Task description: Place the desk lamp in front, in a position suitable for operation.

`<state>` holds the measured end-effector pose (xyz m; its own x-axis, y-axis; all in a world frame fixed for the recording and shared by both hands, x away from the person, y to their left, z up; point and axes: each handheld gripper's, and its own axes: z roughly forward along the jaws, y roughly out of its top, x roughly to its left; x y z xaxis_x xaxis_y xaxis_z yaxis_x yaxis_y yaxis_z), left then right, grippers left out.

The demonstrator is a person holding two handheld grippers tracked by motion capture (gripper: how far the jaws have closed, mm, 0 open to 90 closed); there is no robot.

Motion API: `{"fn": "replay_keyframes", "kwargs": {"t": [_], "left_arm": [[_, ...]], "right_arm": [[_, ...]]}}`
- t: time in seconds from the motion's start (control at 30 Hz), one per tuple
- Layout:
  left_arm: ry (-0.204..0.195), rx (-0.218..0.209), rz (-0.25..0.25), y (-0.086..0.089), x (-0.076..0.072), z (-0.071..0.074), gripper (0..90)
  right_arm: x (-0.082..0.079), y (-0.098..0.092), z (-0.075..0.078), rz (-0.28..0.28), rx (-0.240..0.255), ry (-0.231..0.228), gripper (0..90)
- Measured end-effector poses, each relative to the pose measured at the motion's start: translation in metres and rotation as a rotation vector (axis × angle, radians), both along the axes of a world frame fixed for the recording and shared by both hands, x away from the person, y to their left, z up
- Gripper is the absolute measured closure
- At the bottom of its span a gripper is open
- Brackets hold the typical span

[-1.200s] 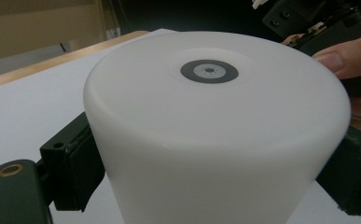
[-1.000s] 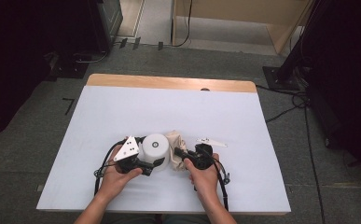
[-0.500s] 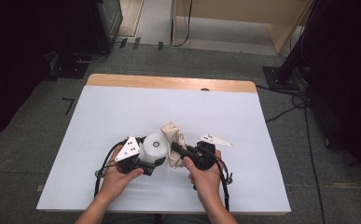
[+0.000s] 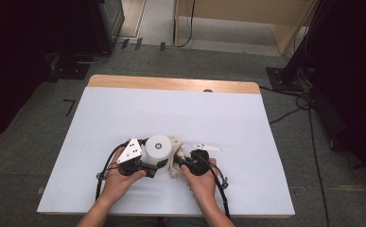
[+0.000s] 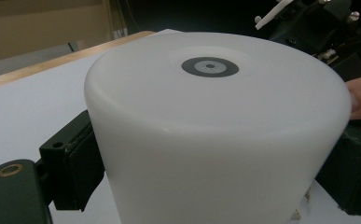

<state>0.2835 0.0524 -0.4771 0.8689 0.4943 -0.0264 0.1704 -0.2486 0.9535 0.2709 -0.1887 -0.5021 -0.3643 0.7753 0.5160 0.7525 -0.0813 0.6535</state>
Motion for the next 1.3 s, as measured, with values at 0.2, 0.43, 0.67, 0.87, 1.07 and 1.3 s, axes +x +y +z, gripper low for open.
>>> {"fn": "replay_keyframes", "kwargs": {"t": [0.2,0.43,0.67,0.87,1.07,1.3], "left_arm": [[-0.002,0.007,0.002,0.0,-0.001,0.0,8.7],[-0.003,0.01,0.007,-0.001,-0.002,0.0,8.7],[-0.003,0.011,0.008,-0.001,-0.002,0.0,8.7],[-0.008,0.015,0.009,-0.001,-0.002,0.001,8.6],[0.011,-0.004,0.115,0.003,-0.009,0.003,8.5],[-0.023,-0.029,0.234,0.003,-0.026,0.016,3.8]], "right_arm": [[-0.004,-0.003,0.024,0.001,0.049,-0.047,78.9],[-0.015,-0.005,0.06,0.008,0.071,-0.167,79.1],[-0.007,-0.001,0.03,0.003,0.024,-0.091,79.2],[0.001,-0.001,0.004,0.013,-0.014,-0.005,79.0],[0.004,-0.008,0.006,-0.016,-0.006,-0.011,78.5],[0.008,-0.019,0.006,-0.051,0.001,-0.016,78.6]]}}
